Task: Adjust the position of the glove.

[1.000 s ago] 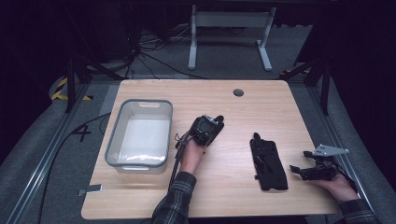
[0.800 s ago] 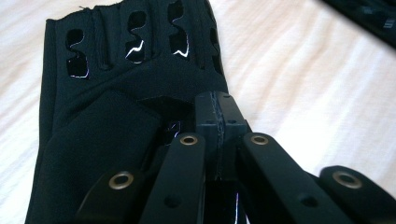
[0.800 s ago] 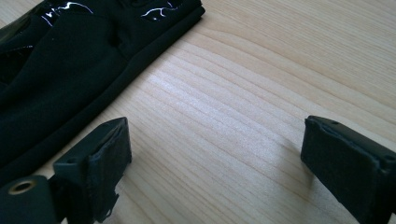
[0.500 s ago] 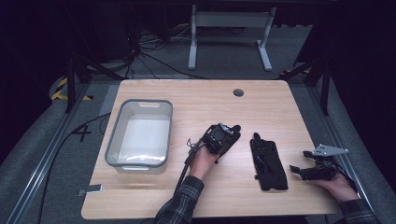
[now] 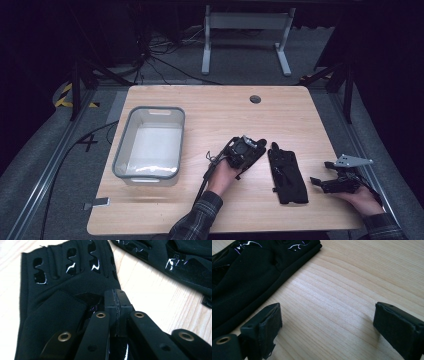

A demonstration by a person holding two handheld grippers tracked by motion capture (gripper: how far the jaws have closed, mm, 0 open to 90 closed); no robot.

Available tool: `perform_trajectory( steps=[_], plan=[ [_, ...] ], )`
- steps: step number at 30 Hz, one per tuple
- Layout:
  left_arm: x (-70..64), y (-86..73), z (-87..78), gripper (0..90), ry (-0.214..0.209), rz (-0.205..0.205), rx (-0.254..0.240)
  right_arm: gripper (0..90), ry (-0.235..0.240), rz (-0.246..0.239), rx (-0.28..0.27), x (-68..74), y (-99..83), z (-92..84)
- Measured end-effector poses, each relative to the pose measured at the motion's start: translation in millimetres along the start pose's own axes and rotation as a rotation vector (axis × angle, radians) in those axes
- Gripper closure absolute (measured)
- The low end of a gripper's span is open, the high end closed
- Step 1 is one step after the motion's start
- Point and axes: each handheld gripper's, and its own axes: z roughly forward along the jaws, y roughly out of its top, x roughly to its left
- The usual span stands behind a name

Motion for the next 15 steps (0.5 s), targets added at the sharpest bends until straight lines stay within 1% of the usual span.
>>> perform_trajectory(
  steps=[3,5,8,11,13,15],
  plan=[
    [6.1,-0.8,-14.1,89.1,0.015,-0.021,-0.034,8.9,0.0,0.0,0.0,0.0,0.0,0.0],
    [11.5,-2.9,-22.9,89.2,0.037,-0.035,-0.05,8.9,0.0,-0.001,0.0,0.0,0.0,0.0],
    [22.6,-8.5,-35.1,89.2,0.07,-0.075,-0.069,8.9,0.0,0.0,0.0,0.0,0.0,0.0],
    [33.9,-14.4,-42.7,89.2,0.113,-0.104,-0.07,8.9,0.001,0.0,0.0,0.0,0.0,0.1],
    [41.0,-18.4,-45.0,89.2,0.126,-0.122,-0.071,8.9,0.001,-0.001,0.0,0.0,0.0,0.1],
    [46.0,-21.9,-44.2,89.2,0.135,-0.135,-0.061,8.9,0.002,-0.001,0.0,0.0,0.1,0.1]
  ],
)
